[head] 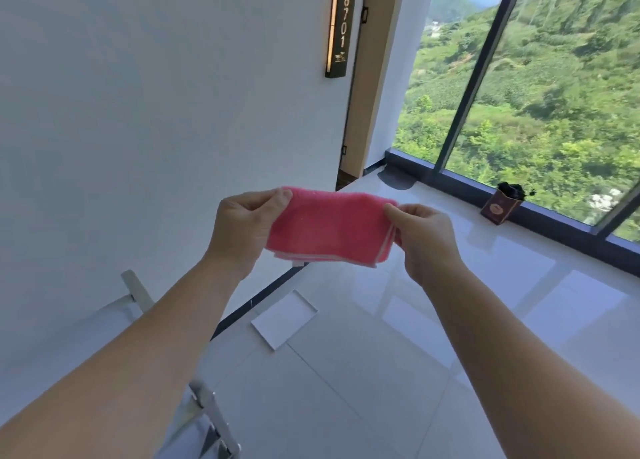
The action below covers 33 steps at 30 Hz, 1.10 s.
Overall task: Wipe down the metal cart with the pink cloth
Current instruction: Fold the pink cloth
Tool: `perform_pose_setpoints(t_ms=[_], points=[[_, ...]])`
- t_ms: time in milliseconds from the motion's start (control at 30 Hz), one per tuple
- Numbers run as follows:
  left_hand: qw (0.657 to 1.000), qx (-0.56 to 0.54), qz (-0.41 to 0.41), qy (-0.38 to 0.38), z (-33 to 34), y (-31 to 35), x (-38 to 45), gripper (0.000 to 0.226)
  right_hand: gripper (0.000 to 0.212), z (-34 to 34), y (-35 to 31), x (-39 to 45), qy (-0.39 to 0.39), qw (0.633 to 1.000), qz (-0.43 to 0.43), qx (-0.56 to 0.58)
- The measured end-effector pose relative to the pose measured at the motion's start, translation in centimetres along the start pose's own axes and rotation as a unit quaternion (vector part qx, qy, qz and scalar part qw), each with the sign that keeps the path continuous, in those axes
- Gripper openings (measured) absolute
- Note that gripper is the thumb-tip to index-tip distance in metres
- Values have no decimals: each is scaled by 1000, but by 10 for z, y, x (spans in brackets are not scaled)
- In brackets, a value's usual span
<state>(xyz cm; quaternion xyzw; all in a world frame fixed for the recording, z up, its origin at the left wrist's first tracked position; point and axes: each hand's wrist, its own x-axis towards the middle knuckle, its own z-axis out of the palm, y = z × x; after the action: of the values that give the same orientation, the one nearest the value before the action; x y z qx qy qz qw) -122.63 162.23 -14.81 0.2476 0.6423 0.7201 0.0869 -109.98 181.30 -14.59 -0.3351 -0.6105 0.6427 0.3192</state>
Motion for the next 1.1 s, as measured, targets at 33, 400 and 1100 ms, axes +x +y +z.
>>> perform_pose_setpoints(t_ms=[33,400,1100], points=[[1000,0,-9,5,7,-9,11,11,14,1,2,21,-16,1000,-1,-9],[985,-21,-120,121,3,-209,159,17,17,102,140,245,-103,965,-87,-223],[852,252,-441,129,-1,-938,200,88,73,250,825,561,-529,649,-90,-539]])
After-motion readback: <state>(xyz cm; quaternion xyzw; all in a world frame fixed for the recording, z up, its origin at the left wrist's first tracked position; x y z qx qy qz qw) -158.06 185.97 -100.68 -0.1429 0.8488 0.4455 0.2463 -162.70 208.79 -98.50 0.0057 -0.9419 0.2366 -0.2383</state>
